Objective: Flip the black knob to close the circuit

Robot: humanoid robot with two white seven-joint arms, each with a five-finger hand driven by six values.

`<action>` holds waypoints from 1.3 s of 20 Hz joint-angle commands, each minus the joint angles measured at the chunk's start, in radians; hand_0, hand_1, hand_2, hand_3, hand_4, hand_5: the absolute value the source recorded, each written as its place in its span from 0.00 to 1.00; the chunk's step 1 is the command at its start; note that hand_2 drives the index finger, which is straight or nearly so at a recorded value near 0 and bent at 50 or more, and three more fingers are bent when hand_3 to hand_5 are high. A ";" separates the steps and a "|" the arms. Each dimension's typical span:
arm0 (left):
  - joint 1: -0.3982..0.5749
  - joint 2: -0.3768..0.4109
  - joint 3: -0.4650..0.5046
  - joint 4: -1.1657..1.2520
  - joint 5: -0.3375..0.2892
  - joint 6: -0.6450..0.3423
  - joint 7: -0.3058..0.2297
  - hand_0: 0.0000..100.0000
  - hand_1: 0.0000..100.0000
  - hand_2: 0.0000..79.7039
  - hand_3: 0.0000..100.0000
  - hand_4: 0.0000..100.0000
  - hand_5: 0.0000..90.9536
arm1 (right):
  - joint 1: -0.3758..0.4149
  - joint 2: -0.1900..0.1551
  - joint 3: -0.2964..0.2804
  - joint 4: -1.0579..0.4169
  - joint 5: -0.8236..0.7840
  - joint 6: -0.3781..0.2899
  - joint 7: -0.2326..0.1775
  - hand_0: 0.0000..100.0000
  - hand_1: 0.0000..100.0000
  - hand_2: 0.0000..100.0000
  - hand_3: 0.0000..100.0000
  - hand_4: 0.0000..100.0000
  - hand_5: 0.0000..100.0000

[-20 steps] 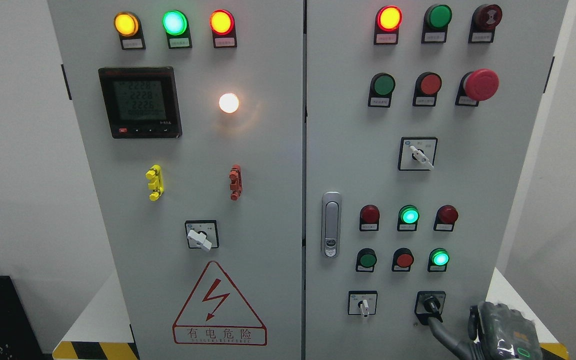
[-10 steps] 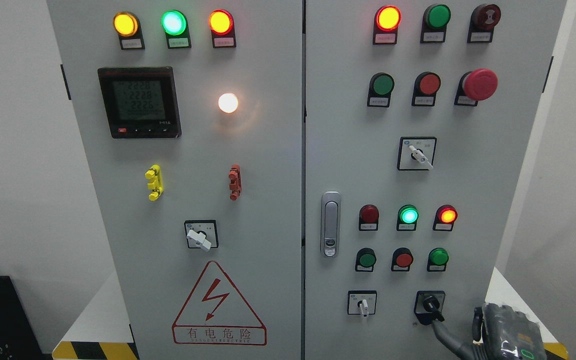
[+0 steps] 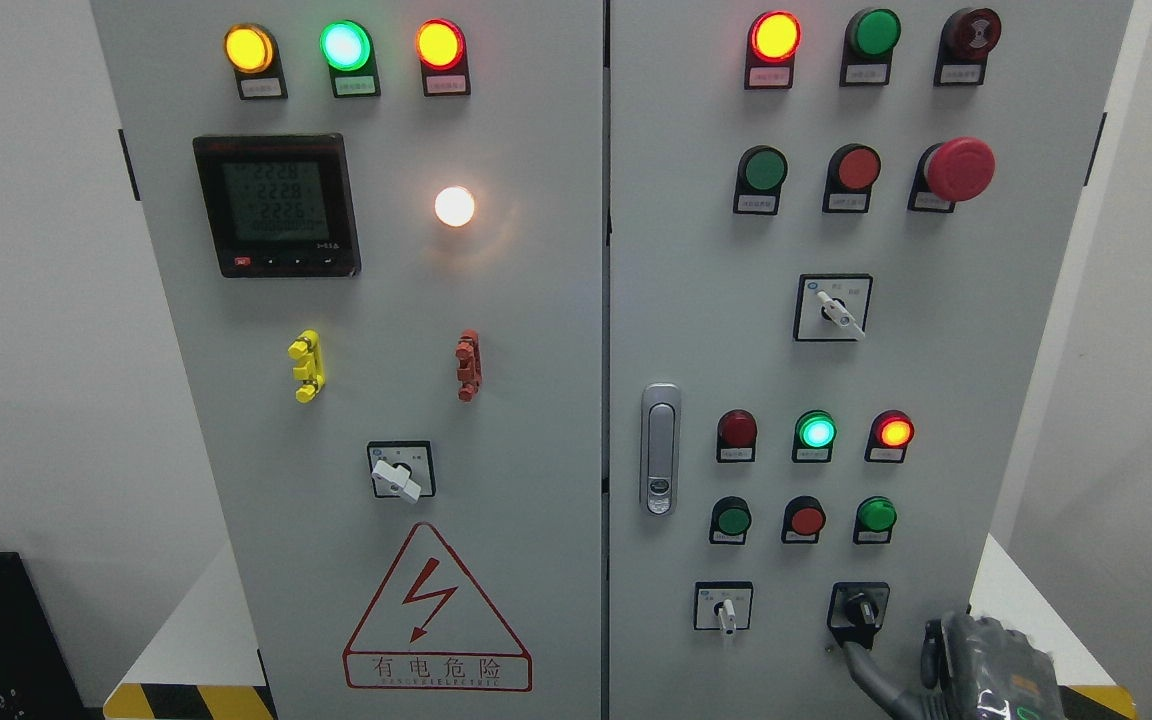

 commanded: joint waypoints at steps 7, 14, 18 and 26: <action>0.000 0.000 0.000 -0.001 0.000 0.001 0.000 0.12 0.56 0.00 0.00 0.00 0.00 | 0.250 0.060 -0.116 -0.231 -0.660 -0.227 0.029 0.00 0.12 0.49 0.77 0.58 0.44; 0.000 0.000 0.000 0.001 0.000 0.001 -0.002 0.12 0.56 0.00 0.00 0.00 0.00 | 0.488 0.060 -0.282 -0.331 -1.330 -0.340 0.238 0.00 0.02 0.00 0.05 0.00 0.00; 0.000 0.000 0.000 0.001 0.000 0.001 0.000 0.12 0.56 0.00 0.00 0.00 0.00 | 0.577 0.060 -0.282 -0.331 -1.452 -0.369 0.246 0.00 0.00 0.00 0.00 0.00 0.00; 0.001 0.000 0.000 -0.001 0.000 0.001 0.000 0.12 0.56 0.00 0.00 0.00 0.00 | 0.679 0.063 -0.244 -0.330 -1.491 -0.464 0.331 0.00 0.00 0.00 0.00 0.00 0.00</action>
